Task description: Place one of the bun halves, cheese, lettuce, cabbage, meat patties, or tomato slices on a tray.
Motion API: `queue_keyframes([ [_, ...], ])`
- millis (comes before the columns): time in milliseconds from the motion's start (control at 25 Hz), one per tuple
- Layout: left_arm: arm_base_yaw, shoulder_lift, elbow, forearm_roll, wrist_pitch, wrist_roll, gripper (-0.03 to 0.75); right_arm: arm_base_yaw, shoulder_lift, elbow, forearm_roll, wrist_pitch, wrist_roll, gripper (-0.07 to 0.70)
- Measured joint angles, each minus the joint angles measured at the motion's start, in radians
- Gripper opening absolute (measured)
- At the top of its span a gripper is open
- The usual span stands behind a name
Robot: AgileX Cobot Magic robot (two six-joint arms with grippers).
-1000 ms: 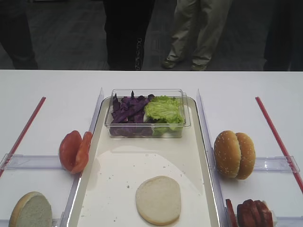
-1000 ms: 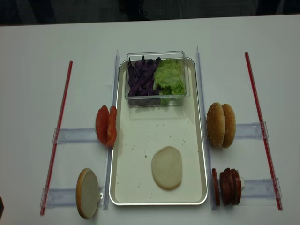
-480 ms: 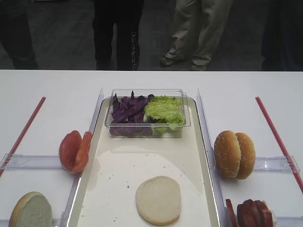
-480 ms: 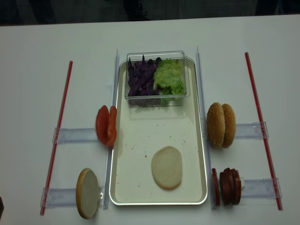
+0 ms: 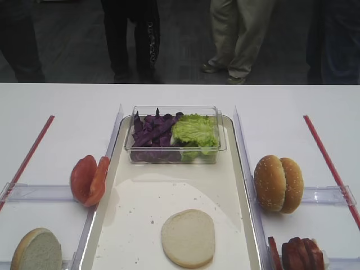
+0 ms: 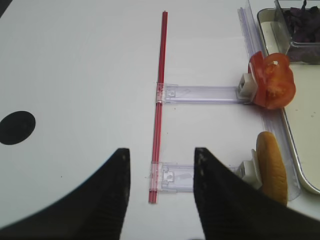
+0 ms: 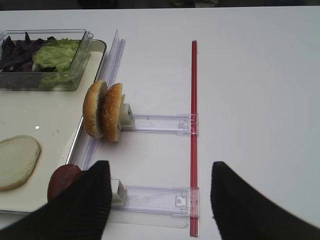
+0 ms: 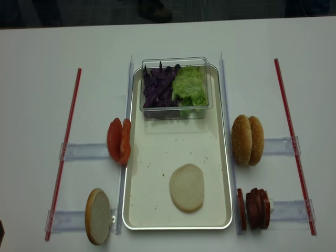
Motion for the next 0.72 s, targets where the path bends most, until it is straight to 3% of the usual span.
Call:
queue_keyframes([
  [720, 0.000, 0.000, 0.000, 0.000, 0.000, 0.000, 0.289, 0.000, 0.000, 0.000, 0.000, 0.000, 0.000, 0.463],
])
